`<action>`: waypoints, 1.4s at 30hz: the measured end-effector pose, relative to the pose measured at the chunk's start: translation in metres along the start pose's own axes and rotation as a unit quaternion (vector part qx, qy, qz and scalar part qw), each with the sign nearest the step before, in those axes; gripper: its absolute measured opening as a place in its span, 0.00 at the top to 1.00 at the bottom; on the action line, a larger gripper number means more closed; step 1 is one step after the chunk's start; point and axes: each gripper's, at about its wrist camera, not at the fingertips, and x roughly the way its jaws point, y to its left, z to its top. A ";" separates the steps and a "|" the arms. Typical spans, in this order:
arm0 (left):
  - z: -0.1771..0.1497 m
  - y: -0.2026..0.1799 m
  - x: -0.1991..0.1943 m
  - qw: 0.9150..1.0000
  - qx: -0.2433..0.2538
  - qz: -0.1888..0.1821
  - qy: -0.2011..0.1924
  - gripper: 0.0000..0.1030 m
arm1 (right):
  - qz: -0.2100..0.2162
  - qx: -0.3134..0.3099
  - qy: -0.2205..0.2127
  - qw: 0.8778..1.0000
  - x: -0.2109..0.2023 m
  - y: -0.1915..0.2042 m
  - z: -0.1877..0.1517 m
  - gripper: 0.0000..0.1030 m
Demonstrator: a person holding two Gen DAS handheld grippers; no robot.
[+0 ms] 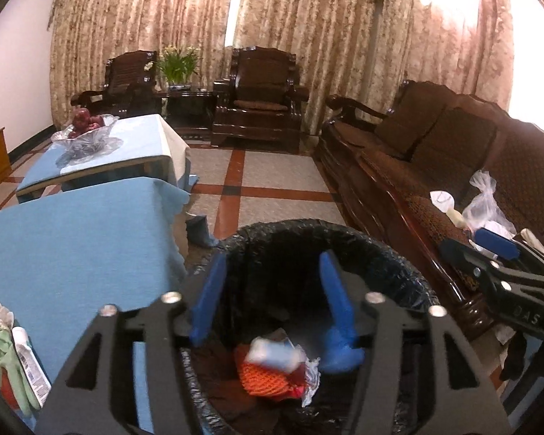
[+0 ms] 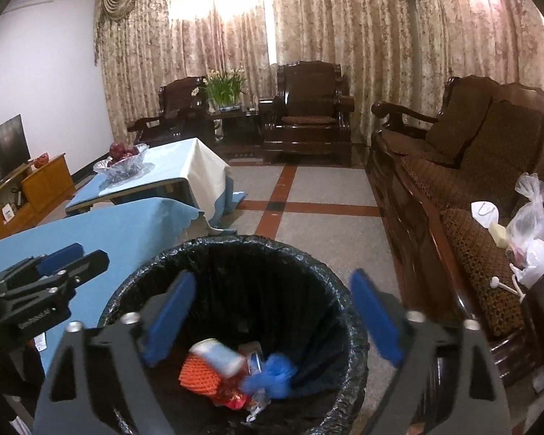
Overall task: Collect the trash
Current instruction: 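Open the right tool dropping the blue bag into the bin while the left tool drops the cup, then grasp the white toothpaste tube with the right tool while the left tool grasps a green glove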
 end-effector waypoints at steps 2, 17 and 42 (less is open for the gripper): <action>0.002 0.005 -0.006 1.000 -0.002 0.005 -0.007 0.32 | 0.007 0.003 -0.004 1.000 -0.002 0.002 0.001 0.07; 0.013 0.092 -0.084 0.993 -0.038 0.097 -0.056 0.12 | 0.087 -0.011 -0.026 0.996 -0.011 0.074 0.018 0.06; -0.101 0.295 -0.210 0.938 -0.138 0.317 -0.012 0.12 | 0.251 -0.119 0.050 0.960 0.044 0.310 -0.063 0.18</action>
